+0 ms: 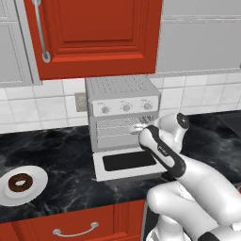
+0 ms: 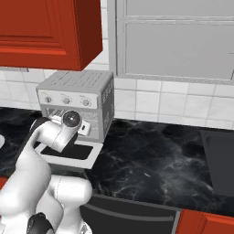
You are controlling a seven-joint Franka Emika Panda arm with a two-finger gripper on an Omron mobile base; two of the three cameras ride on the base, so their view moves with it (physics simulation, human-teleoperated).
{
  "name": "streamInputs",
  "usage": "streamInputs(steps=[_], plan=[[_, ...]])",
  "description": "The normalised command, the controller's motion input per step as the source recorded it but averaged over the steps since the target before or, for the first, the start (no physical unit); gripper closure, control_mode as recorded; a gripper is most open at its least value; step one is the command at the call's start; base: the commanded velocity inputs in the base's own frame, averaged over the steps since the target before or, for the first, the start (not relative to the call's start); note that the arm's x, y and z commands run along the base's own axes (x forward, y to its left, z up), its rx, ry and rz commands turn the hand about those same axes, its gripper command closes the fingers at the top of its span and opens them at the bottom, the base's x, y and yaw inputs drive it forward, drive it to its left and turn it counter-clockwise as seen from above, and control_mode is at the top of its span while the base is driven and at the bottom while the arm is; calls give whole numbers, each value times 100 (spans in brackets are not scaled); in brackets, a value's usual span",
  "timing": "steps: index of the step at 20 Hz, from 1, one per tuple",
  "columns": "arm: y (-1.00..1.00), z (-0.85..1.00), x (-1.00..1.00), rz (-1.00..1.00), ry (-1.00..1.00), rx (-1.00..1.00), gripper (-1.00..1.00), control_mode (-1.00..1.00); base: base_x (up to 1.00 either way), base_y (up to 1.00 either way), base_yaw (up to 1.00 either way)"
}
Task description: Pick up the bagel from the plate, place it on the toaster oven rack, close the door, and set the timer.
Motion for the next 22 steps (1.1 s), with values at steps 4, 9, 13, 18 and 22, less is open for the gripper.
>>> streamInputs(steps=[4,9,13,18,22], plan=[[0,-17,30,0,9,7,-100,-100,0,0,0],[0,-24,23,0,6,5,-100,-100,0,0,0],[0,-24,9,0,-3,2,-100,-100,0,0,0],[0,-24,12,0,-4,0,-100,-100,0,0,0],[0,-15,20,0,-5,0,-100,-100,0,0,0]])
